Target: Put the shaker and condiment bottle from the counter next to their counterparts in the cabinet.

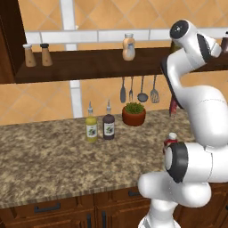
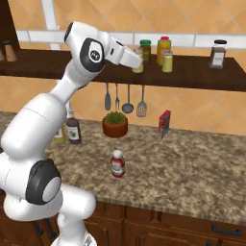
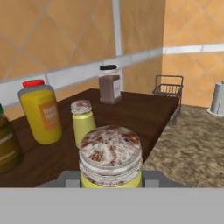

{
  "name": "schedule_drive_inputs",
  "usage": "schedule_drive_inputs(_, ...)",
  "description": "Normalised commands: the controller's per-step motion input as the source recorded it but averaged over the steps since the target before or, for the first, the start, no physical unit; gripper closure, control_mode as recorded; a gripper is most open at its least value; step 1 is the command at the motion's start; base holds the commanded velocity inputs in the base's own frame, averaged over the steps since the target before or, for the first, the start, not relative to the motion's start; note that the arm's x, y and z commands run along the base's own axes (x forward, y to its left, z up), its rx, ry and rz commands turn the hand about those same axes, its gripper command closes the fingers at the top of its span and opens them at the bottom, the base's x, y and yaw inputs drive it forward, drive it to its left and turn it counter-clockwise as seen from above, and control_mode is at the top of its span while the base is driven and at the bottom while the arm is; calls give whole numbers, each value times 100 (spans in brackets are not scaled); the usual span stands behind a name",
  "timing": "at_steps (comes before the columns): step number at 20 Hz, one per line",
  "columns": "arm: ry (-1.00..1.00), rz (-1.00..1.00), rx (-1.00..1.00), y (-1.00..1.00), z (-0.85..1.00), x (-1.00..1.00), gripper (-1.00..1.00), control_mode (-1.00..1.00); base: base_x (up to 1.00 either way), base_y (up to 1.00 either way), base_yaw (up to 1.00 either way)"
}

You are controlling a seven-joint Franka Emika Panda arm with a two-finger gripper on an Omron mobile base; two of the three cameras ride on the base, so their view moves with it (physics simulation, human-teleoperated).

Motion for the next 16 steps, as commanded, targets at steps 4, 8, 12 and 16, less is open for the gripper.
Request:
schedule_drive_inputs(4, 0, 0, 0, -3, -1, 30, 100, -100, 0, 0, 0)
schedule_drive_inputs(8, 0, 0, 0, -4, -3, 18, 100, -100, 0, 0, 0)
schedule_drive_inputs(12, 0, 0, 0, -11, -1, 22, 100, -100, 0, 0, 0)
schedule_drive_inputs(16, 0, 0, 0, -13, -1, 25, 100, -100, 0, 0, 0)
